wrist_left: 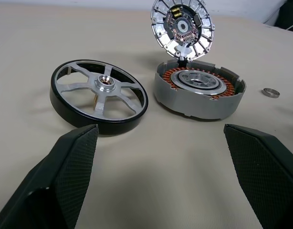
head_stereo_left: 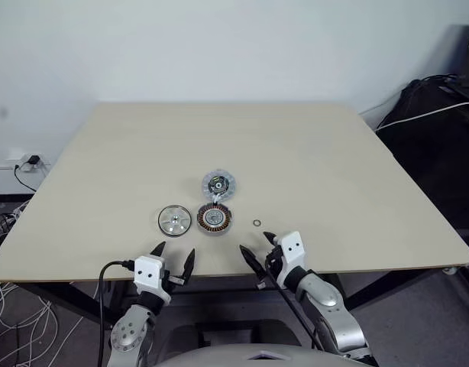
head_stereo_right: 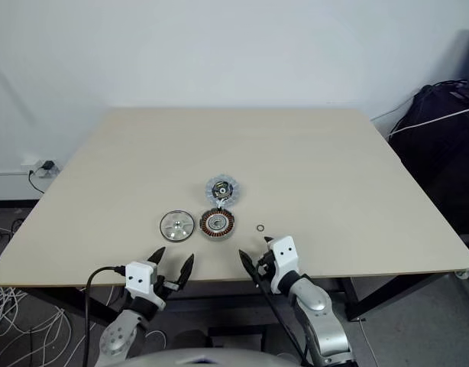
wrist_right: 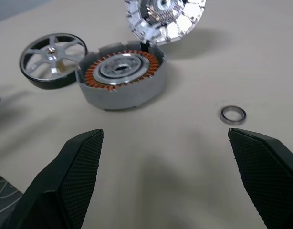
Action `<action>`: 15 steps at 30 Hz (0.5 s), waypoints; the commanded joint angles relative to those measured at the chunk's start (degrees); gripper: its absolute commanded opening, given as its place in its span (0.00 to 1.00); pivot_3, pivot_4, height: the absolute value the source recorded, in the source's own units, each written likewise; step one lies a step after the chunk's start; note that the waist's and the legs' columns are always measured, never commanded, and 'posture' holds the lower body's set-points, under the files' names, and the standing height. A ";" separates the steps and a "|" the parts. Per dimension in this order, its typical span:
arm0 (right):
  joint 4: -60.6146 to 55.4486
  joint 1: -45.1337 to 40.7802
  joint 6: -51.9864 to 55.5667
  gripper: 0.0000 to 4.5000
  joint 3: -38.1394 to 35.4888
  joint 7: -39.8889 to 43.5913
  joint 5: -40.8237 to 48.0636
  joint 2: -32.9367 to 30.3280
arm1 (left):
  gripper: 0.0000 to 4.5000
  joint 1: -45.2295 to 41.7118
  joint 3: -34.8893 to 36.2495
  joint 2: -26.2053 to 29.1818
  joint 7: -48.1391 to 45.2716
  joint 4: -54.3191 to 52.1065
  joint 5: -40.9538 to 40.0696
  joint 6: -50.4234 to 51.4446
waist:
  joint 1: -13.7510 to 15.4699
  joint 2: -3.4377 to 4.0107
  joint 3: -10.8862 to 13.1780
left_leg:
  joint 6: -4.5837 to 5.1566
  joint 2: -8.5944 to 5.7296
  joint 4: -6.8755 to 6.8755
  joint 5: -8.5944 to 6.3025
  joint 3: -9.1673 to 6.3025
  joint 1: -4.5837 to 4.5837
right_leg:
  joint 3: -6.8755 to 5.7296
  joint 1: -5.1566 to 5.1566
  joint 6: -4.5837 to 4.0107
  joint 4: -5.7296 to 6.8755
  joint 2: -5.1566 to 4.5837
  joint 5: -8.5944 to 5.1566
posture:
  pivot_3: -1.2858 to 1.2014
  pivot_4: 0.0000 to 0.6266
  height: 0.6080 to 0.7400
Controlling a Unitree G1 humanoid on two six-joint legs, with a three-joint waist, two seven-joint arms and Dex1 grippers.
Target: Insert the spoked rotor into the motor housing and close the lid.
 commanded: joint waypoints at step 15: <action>-4.86 -0.97 2.96 1.00 0.15 -1.55 -1.29 -0.58 | 0.99 0.09 -0.73 -0.94 -0.05 -0.38 -0.36 -1.60 | 0.04 0.00 0.00 | 0.00 0.00 0.00 -0.01 -0.01 -0.01 | -0.01 -0.02 0.01 -0.01 -0.01 -0.01 | 0.52 0.00 1.00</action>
